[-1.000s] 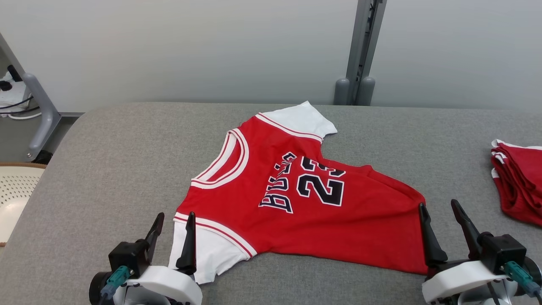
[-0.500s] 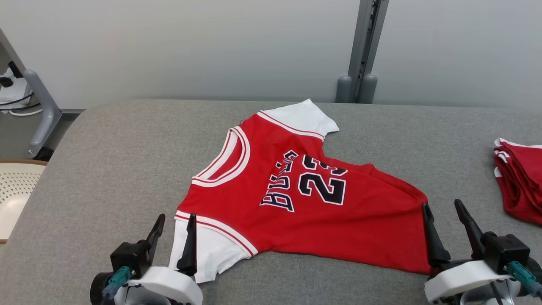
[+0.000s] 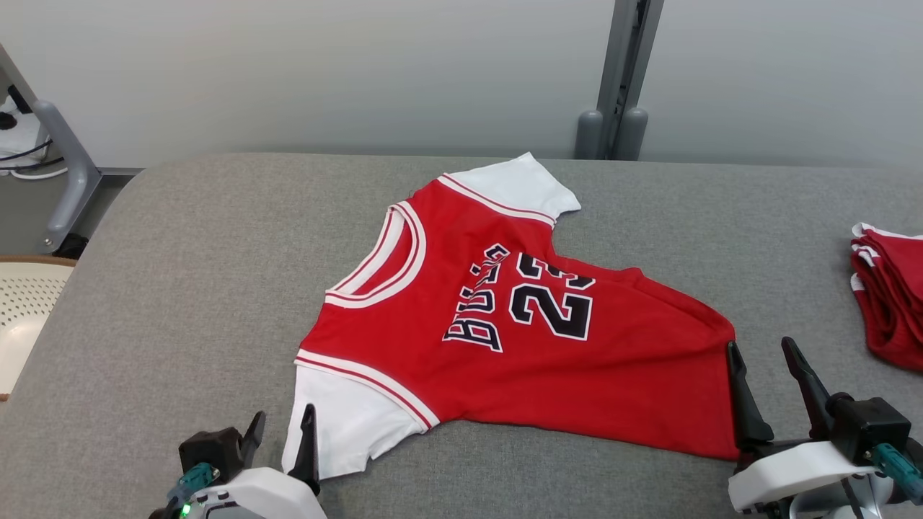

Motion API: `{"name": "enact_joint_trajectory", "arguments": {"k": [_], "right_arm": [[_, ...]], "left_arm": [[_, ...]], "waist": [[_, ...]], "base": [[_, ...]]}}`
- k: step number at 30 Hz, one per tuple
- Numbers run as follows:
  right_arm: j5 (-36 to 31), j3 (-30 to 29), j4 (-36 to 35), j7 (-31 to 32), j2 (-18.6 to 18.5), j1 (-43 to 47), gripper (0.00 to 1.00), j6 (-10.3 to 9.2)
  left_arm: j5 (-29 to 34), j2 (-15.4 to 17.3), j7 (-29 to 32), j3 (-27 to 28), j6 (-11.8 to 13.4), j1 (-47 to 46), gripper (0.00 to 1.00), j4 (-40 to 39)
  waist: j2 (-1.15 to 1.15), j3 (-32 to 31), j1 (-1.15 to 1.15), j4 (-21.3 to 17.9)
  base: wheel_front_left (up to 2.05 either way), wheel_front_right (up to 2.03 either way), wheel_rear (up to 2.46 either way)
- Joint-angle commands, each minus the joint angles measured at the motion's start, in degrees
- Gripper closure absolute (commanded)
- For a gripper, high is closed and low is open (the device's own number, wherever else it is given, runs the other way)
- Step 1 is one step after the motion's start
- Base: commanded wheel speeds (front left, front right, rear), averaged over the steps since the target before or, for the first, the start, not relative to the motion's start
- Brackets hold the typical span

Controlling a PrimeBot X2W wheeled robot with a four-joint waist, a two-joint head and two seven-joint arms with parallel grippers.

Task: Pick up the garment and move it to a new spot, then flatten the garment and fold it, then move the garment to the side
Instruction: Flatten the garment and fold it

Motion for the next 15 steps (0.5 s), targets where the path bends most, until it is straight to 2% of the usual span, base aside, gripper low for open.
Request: {"name": "enact_joint_trajectory", "arguments": {"k": [1,6,12,14,15], "right_arm": [[-0.13,-0.21,-0.36,0.0,-0.26,-0.48,0.0,0.01],[-0.16,-0.29,-0.54,0.0,-0.27,-0.95,0.0,0.01],[-0.3,-0.43,-0.43,0.0,-0.27,-1.24,0.0,0.01],[-0.39,-0.43,-0.35,0.0,-0.27,-1.24,0.0,0.01],[-0.44,-0.38,-0.31,0.0,-0.27,-1.24,0.0,0.01]], "left_arm": [[-0.67,0.17,1.03,0.48,0.53,0.79,0.0,0.28],[-1.63,0.8,6.07,0.57,2.3,2.4,0.0,0.18],[-2.21,1.42,10.03,-0.22,2.73,4.28,0.0,-1.72],[-2.41,1.37,11.04,-0.64,2.84,4.75,0.29,-2.44],[-2.5,1.39,11.66,-0.78,2.82,4.99,0.5,-2.73]], "waist": [[0.0,0.57,0.0,-0.01],[0.0,1.78,0.0,-0.08],[0.0,2.49,0.0,-0.05],[0.0,2.49,0.0,-0.08],[0.0,2.47,0.0,-0.12]], "base": [[0.0,0.0,0.0],[0.0,0.0,0.0],[0.0,0.0,0.0],[0.0,0.0,0.0],[0.0,0.0,0.0]]}}
